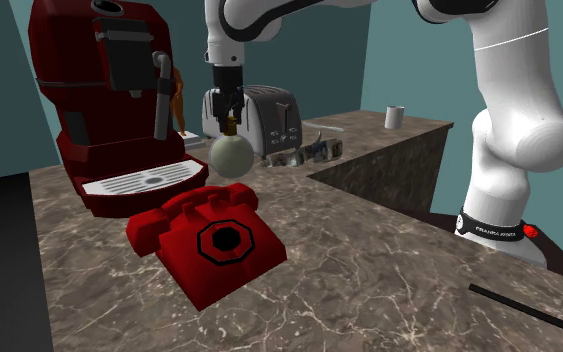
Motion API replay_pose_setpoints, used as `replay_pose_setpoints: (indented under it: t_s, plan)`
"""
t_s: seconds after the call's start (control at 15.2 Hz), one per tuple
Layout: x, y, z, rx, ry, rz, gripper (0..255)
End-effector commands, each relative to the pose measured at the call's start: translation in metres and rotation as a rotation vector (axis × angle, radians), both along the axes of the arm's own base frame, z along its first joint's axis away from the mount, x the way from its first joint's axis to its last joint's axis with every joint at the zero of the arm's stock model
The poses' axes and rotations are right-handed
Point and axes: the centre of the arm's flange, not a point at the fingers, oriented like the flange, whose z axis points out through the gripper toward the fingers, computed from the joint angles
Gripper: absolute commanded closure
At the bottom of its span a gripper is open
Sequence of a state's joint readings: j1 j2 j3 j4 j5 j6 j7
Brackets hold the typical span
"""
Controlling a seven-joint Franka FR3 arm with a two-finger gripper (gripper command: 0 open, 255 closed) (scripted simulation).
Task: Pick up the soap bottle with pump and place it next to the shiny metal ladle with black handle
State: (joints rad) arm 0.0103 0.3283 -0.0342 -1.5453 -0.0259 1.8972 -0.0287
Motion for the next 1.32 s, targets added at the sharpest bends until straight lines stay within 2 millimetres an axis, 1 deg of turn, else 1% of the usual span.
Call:
replay_pose_setpoints:
  t_s: [0.0,0.07,0.13,0.73,1.25]
  plan:
    - [0.0,0.0,0.0,0.0,0.0,0.0,0]
    - [0.0,0.0,0.0,0.0,0.0,0.0,0]
    - [0.0,0.0,0.0,0.0,0.0,0.0,255]
    - [0.0,0.0,0.0,0.0,0.0,0.0,255]
    - [0.0,0.0,0.042,0.0,0.0,0.0,255]
